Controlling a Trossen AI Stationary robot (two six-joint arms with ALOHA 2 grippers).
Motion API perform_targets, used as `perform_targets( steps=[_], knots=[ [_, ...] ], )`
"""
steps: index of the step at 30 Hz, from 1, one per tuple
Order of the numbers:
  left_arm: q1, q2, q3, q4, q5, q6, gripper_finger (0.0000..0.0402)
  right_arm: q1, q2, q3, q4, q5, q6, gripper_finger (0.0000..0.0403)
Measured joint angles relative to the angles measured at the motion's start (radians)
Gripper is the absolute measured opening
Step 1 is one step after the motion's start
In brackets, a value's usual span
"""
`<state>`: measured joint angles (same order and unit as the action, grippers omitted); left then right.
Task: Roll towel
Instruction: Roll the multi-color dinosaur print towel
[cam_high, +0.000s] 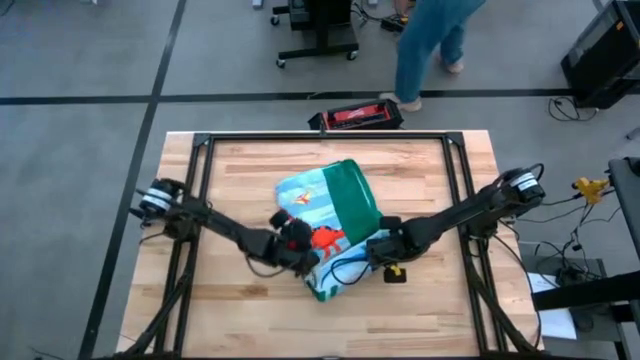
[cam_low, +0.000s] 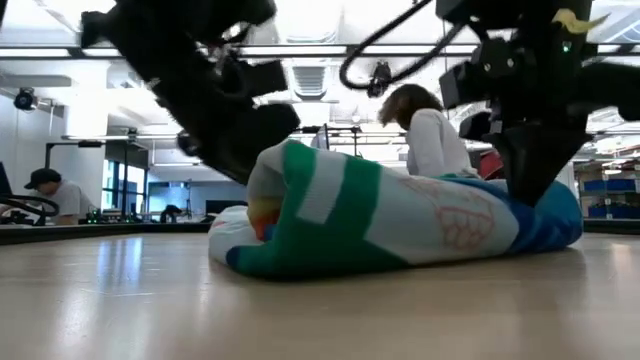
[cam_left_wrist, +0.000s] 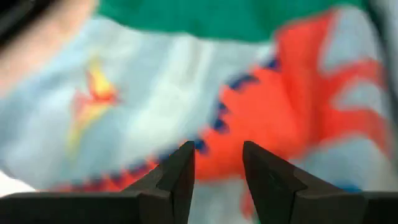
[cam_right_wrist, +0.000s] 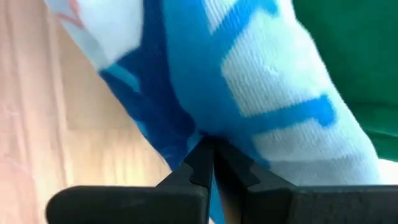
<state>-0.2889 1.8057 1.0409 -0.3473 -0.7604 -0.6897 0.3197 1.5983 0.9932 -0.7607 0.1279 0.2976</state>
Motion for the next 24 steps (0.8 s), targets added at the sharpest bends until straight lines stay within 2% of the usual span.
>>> perform_targets(
  steps=[5,11,14,17,19,24],
  knots=[
    [0.163,0.005,0.001,0.158,0.072,0.232,0.0121,0.013,-0.053,0.000,0.082,0.031,0.027,0.0000],
    [0.352,0.006,-0.006,0.111,0.116,0.313,0.0121,0.073,-0.047,-0.024,0.380,0.030,-0.003,0.0000],
    [0.402,0.011,-0.027,0.104,0.124,0.315,0.0121,0.085,0.004,-0.057,0.564,0.039,-0.029,0.0000],
    [0.421,0.020,-0.075,0.114,0.150,0.301,0.0121,0.084,0.072,-0.065,0.713,0.108,-0.039,0.0000],
    [0.421,0.022,-0.113,0.121,0.146,0.270,0.0121,0.086,0.109,-0.065,0.787,0.117,-0.048,0.0000],
    [0.410,0.004,-0.218,0.119,0.120,0.114,0.0121,0.089,0.190,-0.046,0.900,-0.021,-0.076,0.0000]
  ],
)
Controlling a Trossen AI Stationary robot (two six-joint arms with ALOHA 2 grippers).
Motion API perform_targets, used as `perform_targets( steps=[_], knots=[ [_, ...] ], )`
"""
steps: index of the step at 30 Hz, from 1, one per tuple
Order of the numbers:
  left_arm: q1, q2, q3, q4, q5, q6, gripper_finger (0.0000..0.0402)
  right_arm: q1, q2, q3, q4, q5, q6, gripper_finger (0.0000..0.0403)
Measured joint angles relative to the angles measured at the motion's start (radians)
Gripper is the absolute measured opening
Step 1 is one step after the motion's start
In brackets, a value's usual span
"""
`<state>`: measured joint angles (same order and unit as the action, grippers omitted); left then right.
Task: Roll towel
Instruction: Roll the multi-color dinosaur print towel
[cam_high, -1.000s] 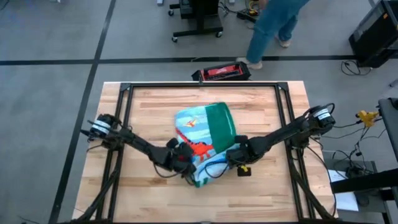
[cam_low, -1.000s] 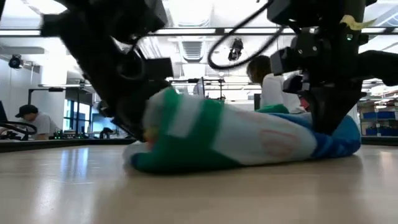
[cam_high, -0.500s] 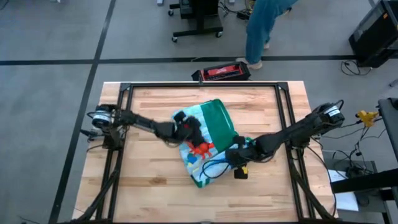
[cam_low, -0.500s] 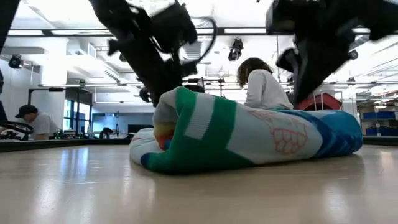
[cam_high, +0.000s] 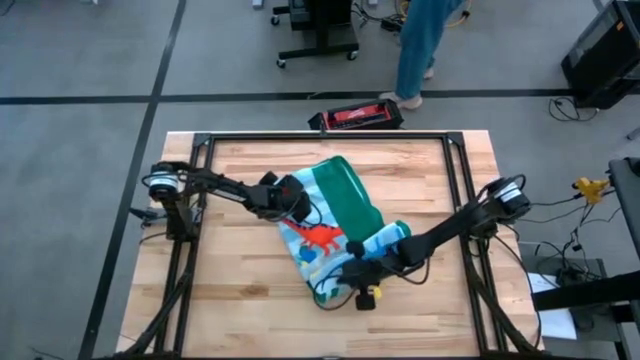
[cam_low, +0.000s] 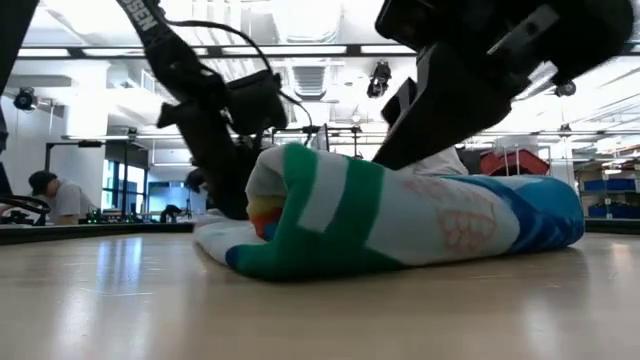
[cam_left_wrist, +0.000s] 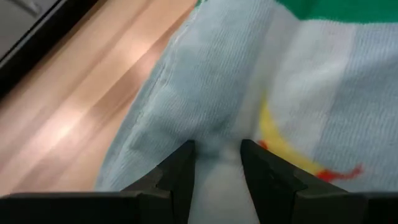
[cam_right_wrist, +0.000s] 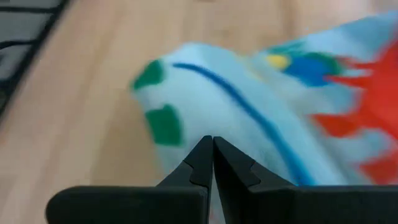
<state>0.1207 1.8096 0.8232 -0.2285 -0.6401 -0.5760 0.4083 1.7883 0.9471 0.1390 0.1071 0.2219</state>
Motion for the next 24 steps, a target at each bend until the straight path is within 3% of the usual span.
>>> perform_targets(
  steps=[5,10,15,18,24],
  knots=[
    [-0.052,-0.031,-0.079,-0.074,-0.019,-0.188,0.0121,0.000,0.023,0.012,0.002,-0.071,-0.027,0.0000],
    [-0.131,-0.117,-0.115,-0.202,0.004,-0.300,0.0121,-0.006,0.017,0.018,0.004,-0.075,-0.060,0.0000],
    [-0.199,-0.241,-0.122,-0.312,0.065,-0.332,0.0121,-0.032,0.016,0.030,0.002,-0.047,-0.083,0.0000],
    [-0.241,-0.326,-0.128,-0.323,0.036,-0.322,0.0121,-0.040,-0.013,0.031,-0.019,0.001,-0.091,0.0000],
    [-0.393,-0.461,-0.142,-0.312,-0.022,-0.318,0.0120,-0.044,-0.158,0.030,-0.261,0.129,-0.041,0.0000]
  ],
)
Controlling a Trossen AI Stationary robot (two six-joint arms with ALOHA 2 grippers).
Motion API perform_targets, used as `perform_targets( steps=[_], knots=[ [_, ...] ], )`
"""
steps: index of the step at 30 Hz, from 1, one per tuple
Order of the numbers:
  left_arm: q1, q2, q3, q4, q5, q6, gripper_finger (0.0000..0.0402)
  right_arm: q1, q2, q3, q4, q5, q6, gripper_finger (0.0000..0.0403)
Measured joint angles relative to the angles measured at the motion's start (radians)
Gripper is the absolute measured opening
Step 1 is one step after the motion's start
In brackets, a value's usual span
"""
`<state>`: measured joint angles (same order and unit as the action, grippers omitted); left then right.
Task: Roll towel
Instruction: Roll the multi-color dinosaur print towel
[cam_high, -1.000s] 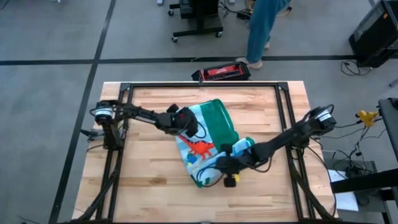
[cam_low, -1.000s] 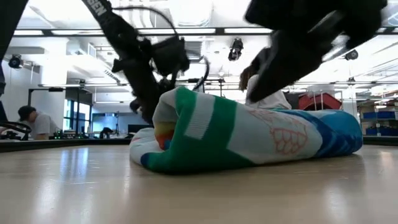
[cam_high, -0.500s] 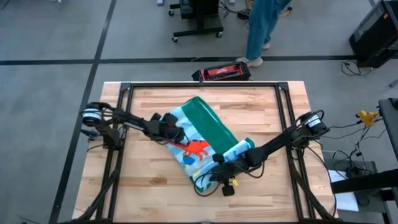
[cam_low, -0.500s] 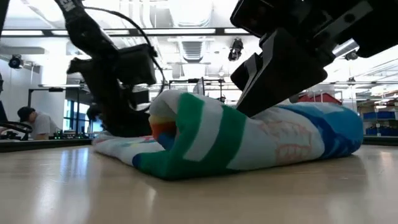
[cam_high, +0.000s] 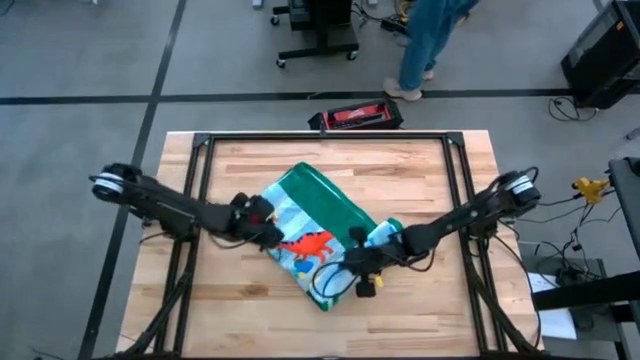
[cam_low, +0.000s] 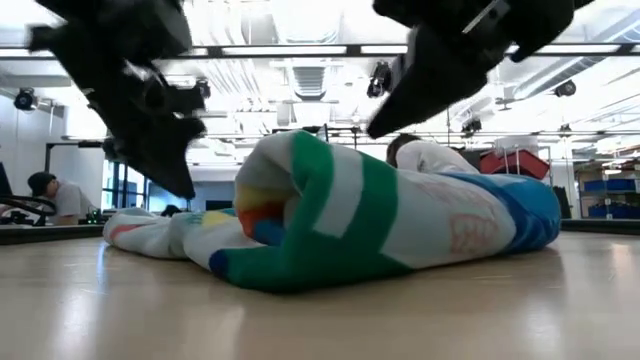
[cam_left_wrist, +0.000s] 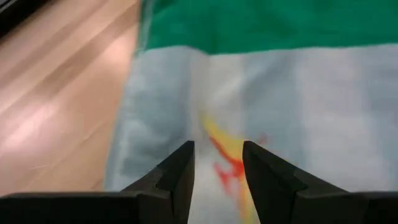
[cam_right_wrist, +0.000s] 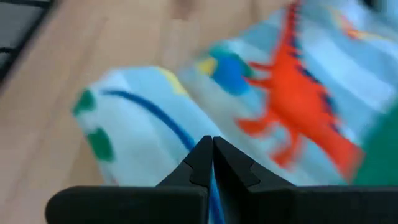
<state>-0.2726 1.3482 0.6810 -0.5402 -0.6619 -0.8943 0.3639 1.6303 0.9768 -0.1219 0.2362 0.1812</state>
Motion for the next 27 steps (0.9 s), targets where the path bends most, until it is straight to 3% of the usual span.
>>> perform_targets(
  steps=[3,5,10,13,20,27],
  knots=[
    [-0.131,-0.012,-0.009,0.066,-0.055,-0.028,0.0119,-0.001,-0.062,-0.003,-0.175,0.034,0.083,0.0000],
    [-0.237,0.008,-0.021,0.199,-0.092,-0.004,0.0119,0.001,-0.096,-0.004,-0.307,0.079,0.151,0.0000],
    [-0.485,0.151,-0.041,0.622,-0.186,0.246,0.0119,0.003,-0.194,-0.028,-0.577,0.139,0.359,0.0000],
    [-0.579,0.241,0.005,0.708,-0.213,0.289,0.0119,-0.003,-0.262,-0.058,-0.673,0.149,0.478,0.0000],
    [-0.599,0.469,0.193,0.697,-0.185,0.274,0.0119,-0.019,-0.389,-0.169,-0.745,0.186,0.675,0.0000],
    [-0.532,0.628,0.312,0.666,-0.206,0.284,0.0119,-0.066,-0.373,-0.245,-0.740,0.183,0.743,0.0000]
  ],
)
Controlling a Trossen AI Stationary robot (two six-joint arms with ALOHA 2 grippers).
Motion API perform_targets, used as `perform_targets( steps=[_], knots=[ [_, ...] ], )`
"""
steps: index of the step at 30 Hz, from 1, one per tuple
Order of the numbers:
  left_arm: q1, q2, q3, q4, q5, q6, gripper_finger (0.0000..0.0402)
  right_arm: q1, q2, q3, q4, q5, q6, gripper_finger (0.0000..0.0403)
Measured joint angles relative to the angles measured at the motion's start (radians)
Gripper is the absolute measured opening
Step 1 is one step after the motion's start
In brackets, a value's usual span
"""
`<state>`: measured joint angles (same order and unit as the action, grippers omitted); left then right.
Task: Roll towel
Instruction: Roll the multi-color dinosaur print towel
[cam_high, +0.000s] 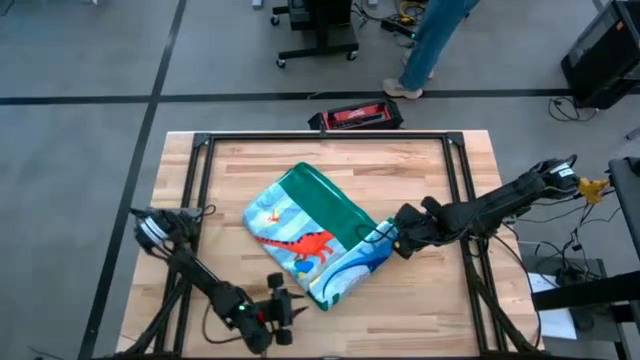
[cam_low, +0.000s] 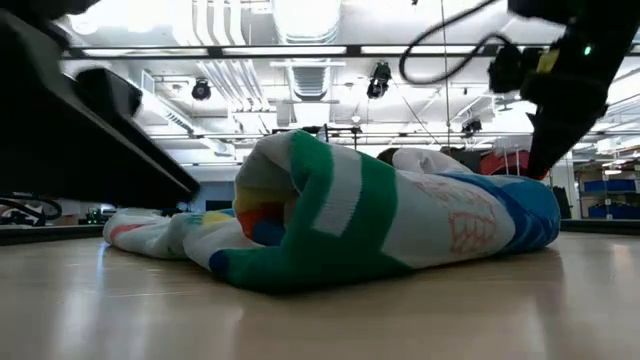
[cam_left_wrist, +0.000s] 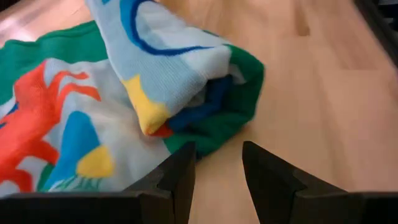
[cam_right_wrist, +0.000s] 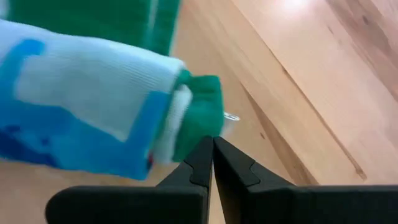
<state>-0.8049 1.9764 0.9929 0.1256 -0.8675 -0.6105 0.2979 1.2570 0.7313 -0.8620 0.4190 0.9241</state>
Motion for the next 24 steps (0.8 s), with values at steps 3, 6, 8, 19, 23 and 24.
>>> perform_targets(
  steps=[3,6,8,19,23,24],
  knots=[
    [0.034,0.031,0.016,0.002,0.043,0.012,0.0119,-0.020,0.028,-0.009,0.033,-0.007,-0.004,0.0000],
    [0.076,0.044,0.022,0.024,0.120,0.038,0.0119,-0.051,0.060,-0.010,0.143,-0.071,-0.099,0.0000],
    [0.104,0.054,0.022,0.062,0.159,0.071,0.0119,-0.075,0.088,-0.008,0.245,-0.133,-0.199,0.0000],
    [0.274,0.126,0.084,0.230,0.249,0.250,0.0119,-0.317,0.174,0.089,0.345,-0.133,-0.587,0.0000],
    [0.357,0.165,0.162,0.231,0.251,0.278,0.0119,-0.382,0.148,0.138,0.285,-0.051,-0.659,0.0000],
    [0.375,0.170,0.177,0.226,0.269,0.280,0.0119,-0.390,0.136,0.157,0.246,-0.021,-0.665,0.0000]
  ],
)
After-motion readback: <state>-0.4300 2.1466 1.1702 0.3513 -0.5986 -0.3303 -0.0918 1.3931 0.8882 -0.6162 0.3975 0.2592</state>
